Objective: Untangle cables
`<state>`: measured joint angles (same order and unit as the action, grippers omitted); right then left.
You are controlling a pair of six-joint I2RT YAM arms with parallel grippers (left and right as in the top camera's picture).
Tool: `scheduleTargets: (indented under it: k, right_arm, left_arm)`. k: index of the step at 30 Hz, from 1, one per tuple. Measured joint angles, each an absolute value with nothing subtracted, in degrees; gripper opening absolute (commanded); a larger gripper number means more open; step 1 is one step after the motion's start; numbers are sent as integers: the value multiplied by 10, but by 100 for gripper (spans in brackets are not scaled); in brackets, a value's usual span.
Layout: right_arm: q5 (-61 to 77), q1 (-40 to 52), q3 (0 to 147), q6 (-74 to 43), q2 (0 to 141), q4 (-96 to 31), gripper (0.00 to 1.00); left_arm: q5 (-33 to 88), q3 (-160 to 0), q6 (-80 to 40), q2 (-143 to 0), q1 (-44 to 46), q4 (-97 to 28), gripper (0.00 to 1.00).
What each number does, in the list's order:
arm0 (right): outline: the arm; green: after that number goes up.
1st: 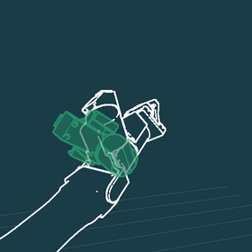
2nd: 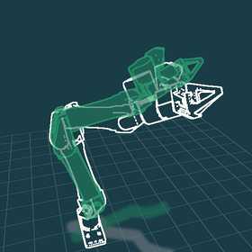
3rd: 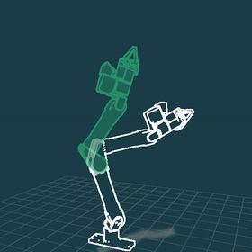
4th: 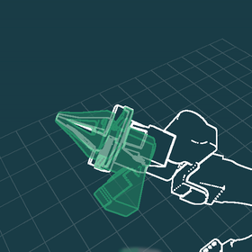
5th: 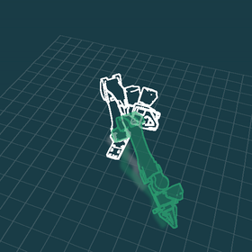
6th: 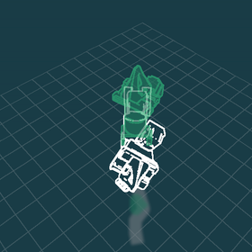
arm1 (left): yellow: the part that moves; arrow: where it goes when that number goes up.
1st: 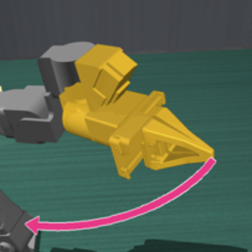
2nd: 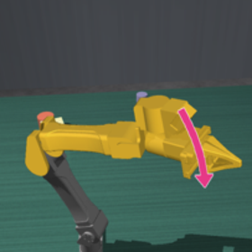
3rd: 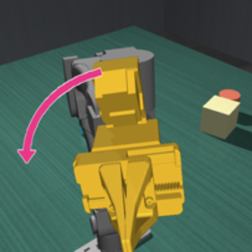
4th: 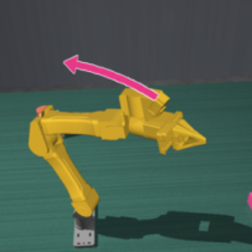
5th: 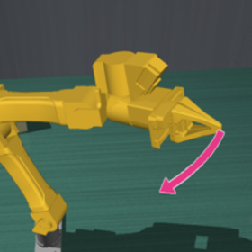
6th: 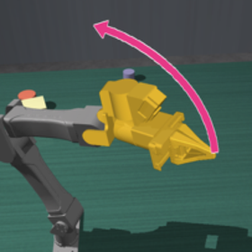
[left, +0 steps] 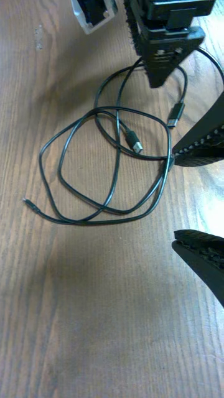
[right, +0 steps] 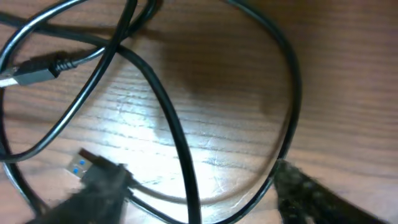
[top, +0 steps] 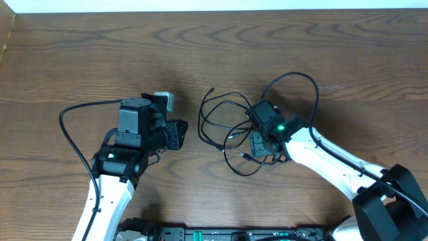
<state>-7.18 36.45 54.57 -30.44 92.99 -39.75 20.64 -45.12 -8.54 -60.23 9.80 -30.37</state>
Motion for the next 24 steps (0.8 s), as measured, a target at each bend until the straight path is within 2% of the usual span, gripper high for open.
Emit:
scheduleTargets:
  k: [2,3,4,5,19,24]
  right_arm:
    - [-84,364,546,-298,930,-398,43]
    - [-90,364,546,-295,930,-398,31]
    - [-98,364,546,-296,930,-397,13]
    - [-106,364,546,-293,930,-395,1]
    - [-148,345,548,-279,930,-302,1]
    - [-149,318,586,-278,930,-301,1]
  left_arm:
    - [206,-451,-85,-602,98,-307,39]
    - [207,-451,-85,-602,98,-308,39]
    - [208,-451,-85,-602,98,-310,39]
    - [211,-451,-85,-602,98,-311,39]
    - [249,-451,-77,-602,98,-316,40]
    - [270,-451,-71,-602,98,-322,48]
